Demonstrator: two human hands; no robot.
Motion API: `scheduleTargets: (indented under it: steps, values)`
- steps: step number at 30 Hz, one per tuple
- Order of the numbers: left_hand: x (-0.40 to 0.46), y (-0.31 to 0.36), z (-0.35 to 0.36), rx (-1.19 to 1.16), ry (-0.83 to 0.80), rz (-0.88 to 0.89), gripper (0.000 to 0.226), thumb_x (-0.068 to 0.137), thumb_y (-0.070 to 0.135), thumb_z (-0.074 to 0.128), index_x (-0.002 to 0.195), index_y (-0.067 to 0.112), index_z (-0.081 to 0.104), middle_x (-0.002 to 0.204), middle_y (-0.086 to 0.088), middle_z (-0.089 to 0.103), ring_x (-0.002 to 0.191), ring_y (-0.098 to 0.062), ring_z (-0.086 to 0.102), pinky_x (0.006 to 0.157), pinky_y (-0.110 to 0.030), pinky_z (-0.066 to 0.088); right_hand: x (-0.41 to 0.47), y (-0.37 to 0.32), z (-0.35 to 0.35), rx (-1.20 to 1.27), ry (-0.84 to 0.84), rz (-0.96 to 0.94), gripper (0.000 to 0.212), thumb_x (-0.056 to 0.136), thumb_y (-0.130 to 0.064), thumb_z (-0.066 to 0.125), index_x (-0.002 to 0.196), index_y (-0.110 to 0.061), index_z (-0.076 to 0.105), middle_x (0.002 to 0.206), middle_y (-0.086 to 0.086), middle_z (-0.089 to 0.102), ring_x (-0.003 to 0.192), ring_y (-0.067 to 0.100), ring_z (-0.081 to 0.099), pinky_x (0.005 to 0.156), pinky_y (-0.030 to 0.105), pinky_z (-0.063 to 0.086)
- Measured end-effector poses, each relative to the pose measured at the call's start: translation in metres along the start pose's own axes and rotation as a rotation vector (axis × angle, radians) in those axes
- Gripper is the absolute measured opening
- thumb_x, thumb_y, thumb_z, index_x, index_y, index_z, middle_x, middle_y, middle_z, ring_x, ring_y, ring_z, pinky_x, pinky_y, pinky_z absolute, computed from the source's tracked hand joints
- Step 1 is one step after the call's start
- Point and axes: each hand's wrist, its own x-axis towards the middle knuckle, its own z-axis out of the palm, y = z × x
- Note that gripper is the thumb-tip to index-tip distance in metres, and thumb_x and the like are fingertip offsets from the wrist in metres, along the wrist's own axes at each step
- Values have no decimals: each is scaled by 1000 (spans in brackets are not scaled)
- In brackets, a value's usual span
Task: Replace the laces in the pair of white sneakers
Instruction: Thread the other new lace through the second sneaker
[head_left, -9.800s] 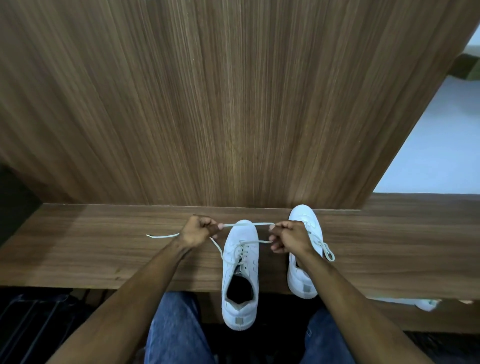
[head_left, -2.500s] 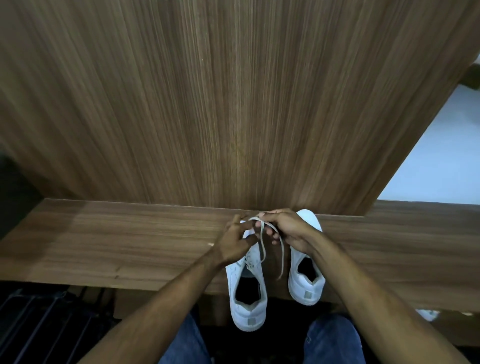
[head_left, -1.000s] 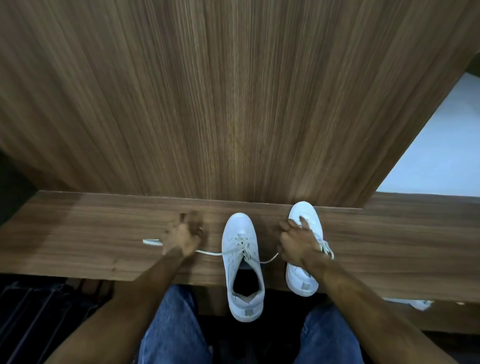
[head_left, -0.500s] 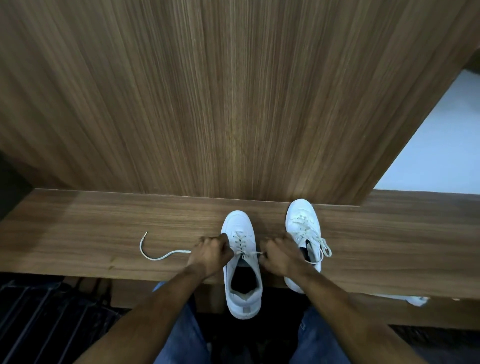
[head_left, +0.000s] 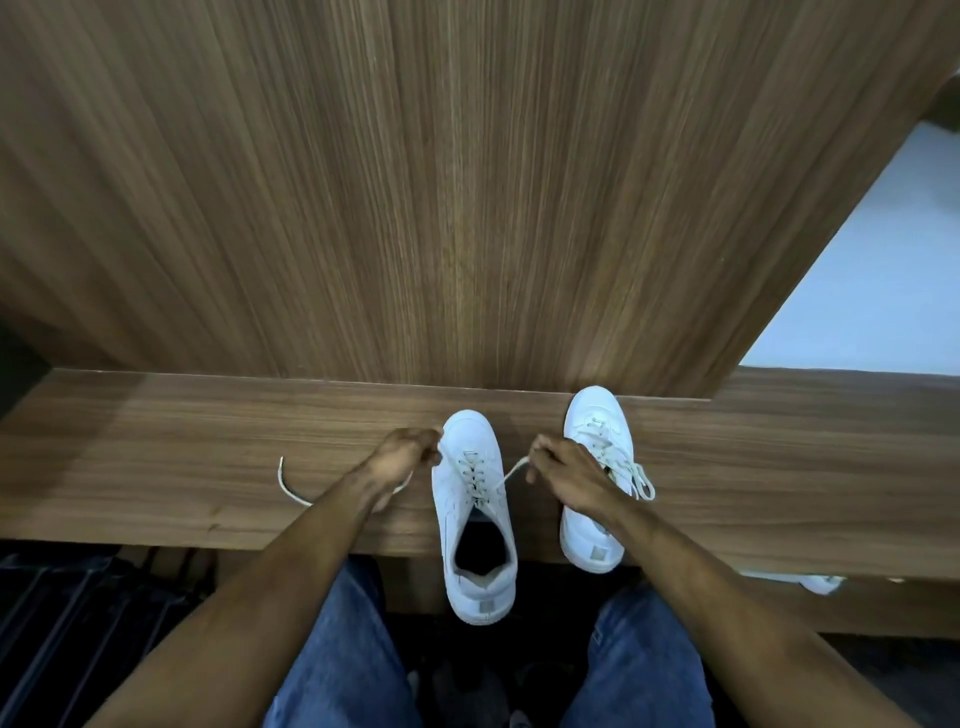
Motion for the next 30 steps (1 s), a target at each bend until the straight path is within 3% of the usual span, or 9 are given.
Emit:
scheduleTargets:
  steps: [3,5,8,11,15,18,21,28,30]
  values:
    - [12,6,18,-557,78,-133,24,98,24,51,77,16,59,73,-1,61,69,-14,59,66,-27,45,9,-20,15,355,73,-2,27,99,-24,50,73,-18,49,72,-11,62,66,0,50,71,24,38]
    - [18,7,31,-742,76,-151,18,97,24,51,84,18,62,86,0,65,83,-16,64,74,-32,45,16,-30,27,659,101,92,26,100,-28,50,76,-18,47,75,1,68,69,5,59,71,24,42]
    - [19,4,53,-947,65,-169,12,97,22,52,98,17,63,98,-1,65,89,-16,65,71,-32,48,23,-43,39,994,170,191,27,100,-28,51,76,-17,44,50,1,53,46,15,51,56,28,42]
    - [19,-7,66,-1004,56,-203,38,99,21,49,136,18,48,117,-8,58,84,-17,65,64,-29,51,29,-44,40,864,244,210,27,101,-31,48,79,-15,45,42,-7,38,36,8,33,43,23,31]
    - [14,-18,65,-919,45,-180,53,96,3,50,140,30,40,108,-9,57,68,-17,63,52,-26,50,32,-22,39,367,248,77,29,86,-51,53,81,-23,58,58,-6,57,57,16,54,58,35,48]
    - [14,-21,59,-825,14,-173,46,98,15,49,142,19,39,90,-11,58,60,-18,60,53,-27,50,26,-9,38,48,12,53,24,78,-50,61,90,-29,66,88,-8,70,85,14,65,81,37,53]
    - [13,-24,56,-734,8,-155,47,99,17,48,143,26,36,85,-12,61,60,-19,57,50,-27,50,15,-1,38,-186,-226,102,27,81,-46,62,90,-22,69,93,-2,70,87,16,65,75,30,48]
    - [13,-27,58,-608,15,-120,71,95,5,51,151,32,19,93,-4,65,54,-13,53,55,-28,44,4,-2,27,-219,-331,139,25,85,-15,63,60,-17,59,66,-3,58,65,13,56,62,26,41]
    - [14,-28,59,-577,7,-108,72,93,3,53,152,31,21,93,-7,63,54,-14,52,55,-29,43,1,-12,15,-161,-353,129,20,87,-13,62,67,-16,63,73,-2,62,72,11,56,66,26,43]
